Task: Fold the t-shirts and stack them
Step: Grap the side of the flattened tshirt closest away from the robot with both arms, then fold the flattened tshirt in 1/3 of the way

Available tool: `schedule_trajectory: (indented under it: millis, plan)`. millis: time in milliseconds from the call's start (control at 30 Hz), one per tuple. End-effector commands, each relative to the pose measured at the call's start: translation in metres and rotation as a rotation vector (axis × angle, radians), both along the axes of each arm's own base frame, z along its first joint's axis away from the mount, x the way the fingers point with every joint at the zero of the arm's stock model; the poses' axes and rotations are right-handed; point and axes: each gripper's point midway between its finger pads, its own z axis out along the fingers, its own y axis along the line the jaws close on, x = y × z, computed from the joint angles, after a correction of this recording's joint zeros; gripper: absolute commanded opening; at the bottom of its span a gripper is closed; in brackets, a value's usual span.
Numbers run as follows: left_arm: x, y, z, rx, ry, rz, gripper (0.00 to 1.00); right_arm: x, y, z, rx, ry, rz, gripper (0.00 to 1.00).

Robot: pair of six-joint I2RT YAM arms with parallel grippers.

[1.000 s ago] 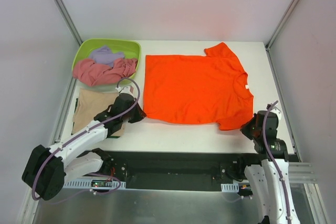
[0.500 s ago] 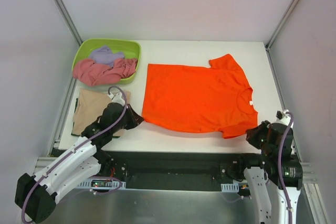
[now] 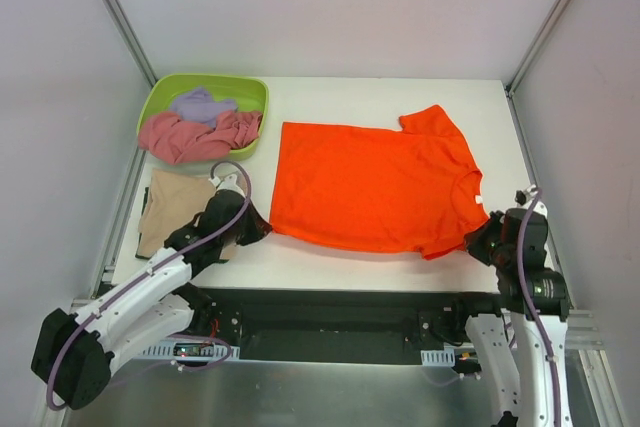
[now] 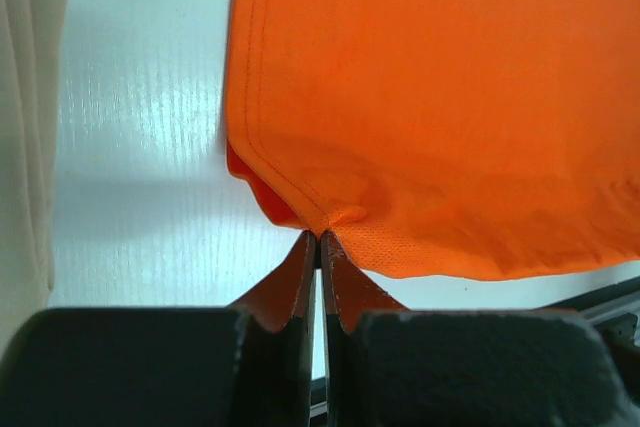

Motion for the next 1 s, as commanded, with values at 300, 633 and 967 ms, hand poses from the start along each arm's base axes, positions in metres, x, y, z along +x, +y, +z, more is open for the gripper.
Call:
schedule_trajectory:
  millis: [300,633,967]
  plan:
    - [0.062,0.001,0.02,0.15,-0.033,0.087,0.0,0.092,-0.001,0.013,-0.005,-0.078,0.001,0.01]
    - [0.084,0.008,0.008,0.172,0.028,0.12,0.0,0.14,-0.002,0.001,-0.008,-0.07,-0.01,0.01]
    - [0.103,0.006,-0.008,0.194,0.083,0.111,0.0,0.178,0.001,-0.011,-0.026,-0.055,0.04,0.01]
